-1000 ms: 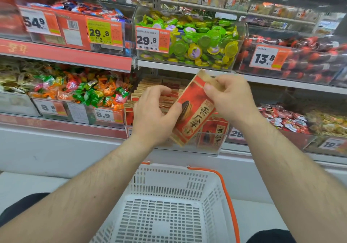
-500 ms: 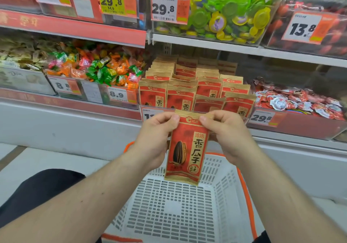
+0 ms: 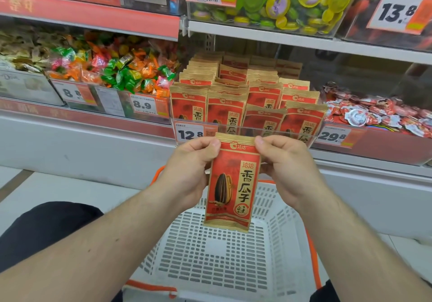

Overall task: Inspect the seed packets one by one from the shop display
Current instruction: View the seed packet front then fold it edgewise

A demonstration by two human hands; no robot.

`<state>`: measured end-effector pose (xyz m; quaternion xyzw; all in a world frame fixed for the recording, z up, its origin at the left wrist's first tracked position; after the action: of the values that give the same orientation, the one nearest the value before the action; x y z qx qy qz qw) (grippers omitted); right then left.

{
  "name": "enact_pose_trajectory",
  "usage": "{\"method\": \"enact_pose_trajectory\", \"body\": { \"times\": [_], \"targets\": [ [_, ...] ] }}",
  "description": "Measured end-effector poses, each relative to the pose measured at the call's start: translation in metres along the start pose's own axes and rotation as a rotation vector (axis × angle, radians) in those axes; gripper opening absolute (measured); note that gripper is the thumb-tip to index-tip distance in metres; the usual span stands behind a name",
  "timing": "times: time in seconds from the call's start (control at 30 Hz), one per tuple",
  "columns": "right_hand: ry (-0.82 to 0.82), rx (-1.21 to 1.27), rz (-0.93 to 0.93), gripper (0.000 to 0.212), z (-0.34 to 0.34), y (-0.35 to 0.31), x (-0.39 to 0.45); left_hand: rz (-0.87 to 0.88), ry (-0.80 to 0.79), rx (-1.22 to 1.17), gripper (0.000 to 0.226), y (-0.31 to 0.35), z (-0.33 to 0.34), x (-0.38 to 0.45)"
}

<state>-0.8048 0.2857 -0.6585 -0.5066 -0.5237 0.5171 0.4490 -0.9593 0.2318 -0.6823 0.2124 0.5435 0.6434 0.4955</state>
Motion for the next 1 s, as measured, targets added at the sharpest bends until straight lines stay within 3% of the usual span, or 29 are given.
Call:
{"method": "enact_pose_trajectory", "body": {
  "times": [0.27,0.53,0.83,1.0],
  "targets": [
    [-0.127,-0.132,-0.011,0.018,-0.003,0.007,-0.006,-0.022,0.045,-0.07,0.016,-0.001,-0.002,0.002],
    [-0.044,-0.119,-0.055,0.016,-0.009,0.005,-0.005,-0.051,-0.119,0.111,0.022,-0.01,-0.004,-0.003],
    [-0.275,-0.281,0.021,0.01,-0.014,0.011,-0.005,-0.044,-0.093,0.015,0.019,-0.007,-0.006,0.001],
    [-0.244,-0.213,0.027,0.015,-0.013,0.015,-0.003,-0.108,-0.164,0.086,0.018,-0.006,-0.006,-0.001]
  ]
}}
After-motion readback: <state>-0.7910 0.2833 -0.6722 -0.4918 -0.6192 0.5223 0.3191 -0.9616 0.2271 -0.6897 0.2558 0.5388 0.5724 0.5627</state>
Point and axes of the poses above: each hand's wrist, its own x-axis towards the middle knuckle, its own z-axis out of the palm, y = z × x, the point moved 3 cm from there along x, towards the middle knuckle, and after that the axes turned 13 degrees about y, right-handed, at the moved point
